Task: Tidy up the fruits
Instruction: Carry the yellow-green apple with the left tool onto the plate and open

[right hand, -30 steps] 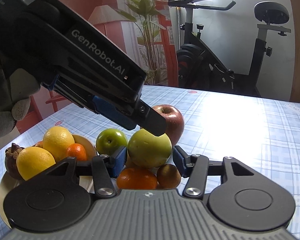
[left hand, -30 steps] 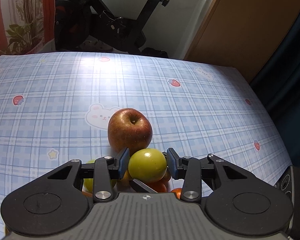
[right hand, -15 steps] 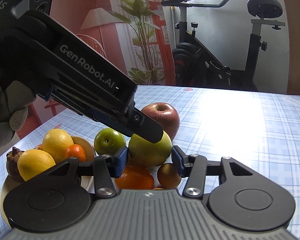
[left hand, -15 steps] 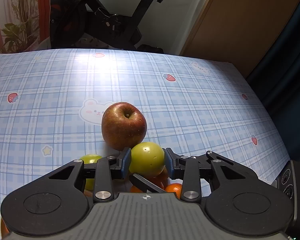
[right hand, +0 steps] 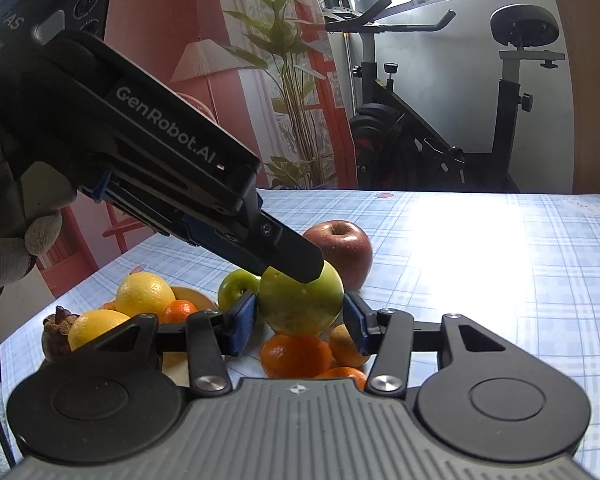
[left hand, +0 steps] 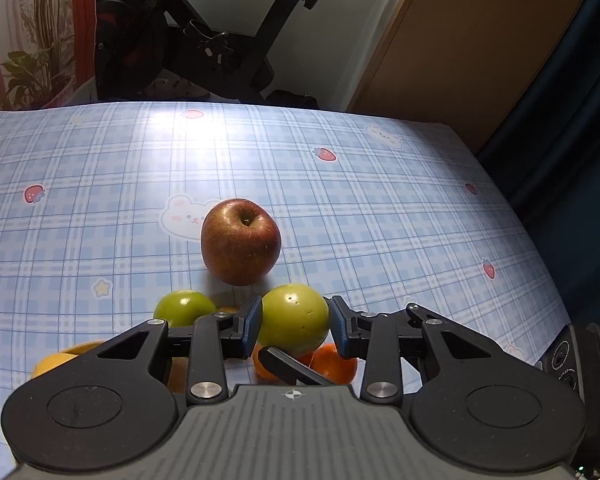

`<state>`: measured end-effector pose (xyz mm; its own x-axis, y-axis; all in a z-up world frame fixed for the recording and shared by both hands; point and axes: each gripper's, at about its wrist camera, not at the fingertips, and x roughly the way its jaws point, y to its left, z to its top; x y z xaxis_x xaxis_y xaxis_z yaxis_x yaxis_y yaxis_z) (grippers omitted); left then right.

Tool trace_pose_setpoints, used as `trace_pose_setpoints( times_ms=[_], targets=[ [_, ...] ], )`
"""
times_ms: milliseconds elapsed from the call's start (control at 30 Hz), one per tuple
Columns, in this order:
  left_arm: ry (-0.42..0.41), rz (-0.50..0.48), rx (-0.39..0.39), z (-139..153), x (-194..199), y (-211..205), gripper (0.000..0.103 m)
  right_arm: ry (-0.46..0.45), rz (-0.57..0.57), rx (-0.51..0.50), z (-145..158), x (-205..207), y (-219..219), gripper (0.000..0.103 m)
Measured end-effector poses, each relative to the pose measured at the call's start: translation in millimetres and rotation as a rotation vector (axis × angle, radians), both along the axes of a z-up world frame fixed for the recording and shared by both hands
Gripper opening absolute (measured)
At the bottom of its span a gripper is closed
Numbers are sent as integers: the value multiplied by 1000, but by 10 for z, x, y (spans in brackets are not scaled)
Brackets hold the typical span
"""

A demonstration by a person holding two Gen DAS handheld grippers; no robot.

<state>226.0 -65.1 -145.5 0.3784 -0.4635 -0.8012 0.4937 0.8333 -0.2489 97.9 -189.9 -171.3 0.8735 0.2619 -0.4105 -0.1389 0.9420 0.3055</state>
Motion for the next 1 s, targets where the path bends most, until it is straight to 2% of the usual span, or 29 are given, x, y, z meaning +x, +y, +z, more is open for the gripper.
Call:
trace_pose_setpoints(
  times_ms=[300,633,1000],
  targets=[
    [20,31,-14,131,-175,404,38,6,104,-17,126,-15,316,50],
    [49,49,27,-49,-256,618,38,68,175,-42,23,-8,557,50],
    [53,64,41,-151,-259,719,38,55,205,-80,-72,1,671,50]
  ],
)
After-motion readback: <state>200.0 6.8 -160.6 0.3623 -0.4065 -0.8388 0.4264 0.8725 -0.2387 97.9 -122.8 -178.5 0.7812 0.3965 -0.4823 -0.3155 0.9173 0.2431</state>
